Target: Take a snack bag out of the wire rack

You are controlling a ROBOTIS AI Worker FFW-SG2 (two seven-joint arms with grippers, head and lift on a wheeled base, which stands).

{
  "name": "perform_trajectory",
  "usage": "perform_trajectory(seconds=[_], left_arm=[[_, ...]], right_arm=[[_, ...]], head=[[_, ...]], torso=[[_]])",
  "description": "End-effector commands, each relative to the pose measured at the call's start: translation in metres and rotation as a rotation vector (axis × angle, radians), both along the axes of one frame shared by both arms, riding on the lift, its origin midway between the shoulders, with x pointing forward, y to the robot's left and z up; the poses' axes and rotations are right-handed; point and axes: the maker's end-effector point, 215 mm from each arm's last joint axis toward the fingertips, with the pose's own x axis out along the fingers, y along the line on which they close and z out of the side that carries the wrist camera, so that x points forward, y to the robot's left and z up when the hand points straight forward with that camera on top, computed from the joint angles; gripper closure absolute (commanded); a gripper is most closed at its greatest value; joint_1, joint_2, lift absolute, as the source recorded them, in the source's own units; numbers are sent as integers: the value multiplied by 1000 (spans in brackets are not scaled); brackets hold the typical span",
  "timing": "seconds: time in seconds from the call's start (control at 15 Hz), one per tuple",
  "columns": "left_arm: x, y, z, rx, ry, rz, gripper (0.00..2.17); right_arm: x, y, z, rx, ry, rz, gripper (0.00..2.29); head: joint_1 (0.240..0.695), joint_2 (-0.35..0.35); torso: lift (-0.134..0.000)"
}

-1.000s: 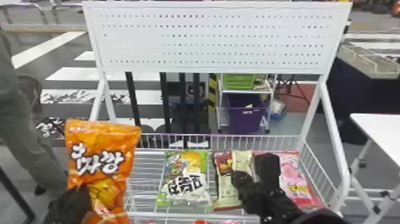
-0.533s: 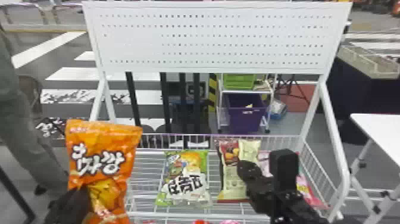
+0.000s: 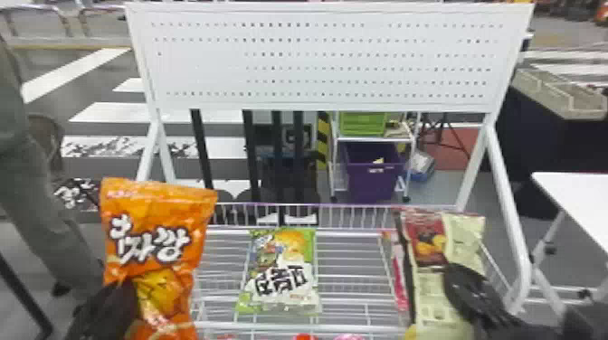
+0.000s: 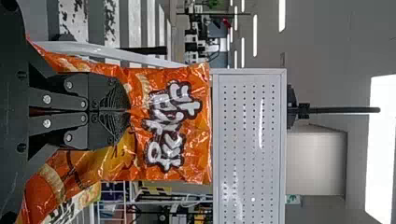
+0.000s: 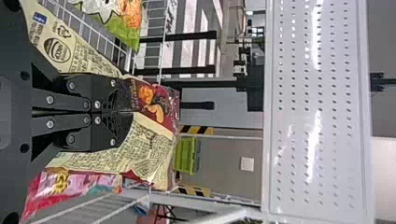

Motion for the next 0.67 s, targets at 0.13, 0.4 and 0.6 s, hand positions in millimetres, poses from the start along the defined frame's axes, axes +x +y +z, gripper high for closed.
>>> perform_trajectory(seconds=[0.13, 0.4, 0.6], left_arm=[[0, 0, -1, -2, 1, 1, 1956], [0, 1, -1, -4, 3, 4, 1953], [1, 2, -2, -6, 3, 5, 1956]], right_arm=[[-66, -33, 27, -19, -93, -70, 2256], [-96, -53, 32, -22, -106, -89, 2256], [-101, -52, 36, -18, -116, -87, 2256]], head=[[499, 0], [499, 0], [499, 0]], torso=[[0], [0], [0]])
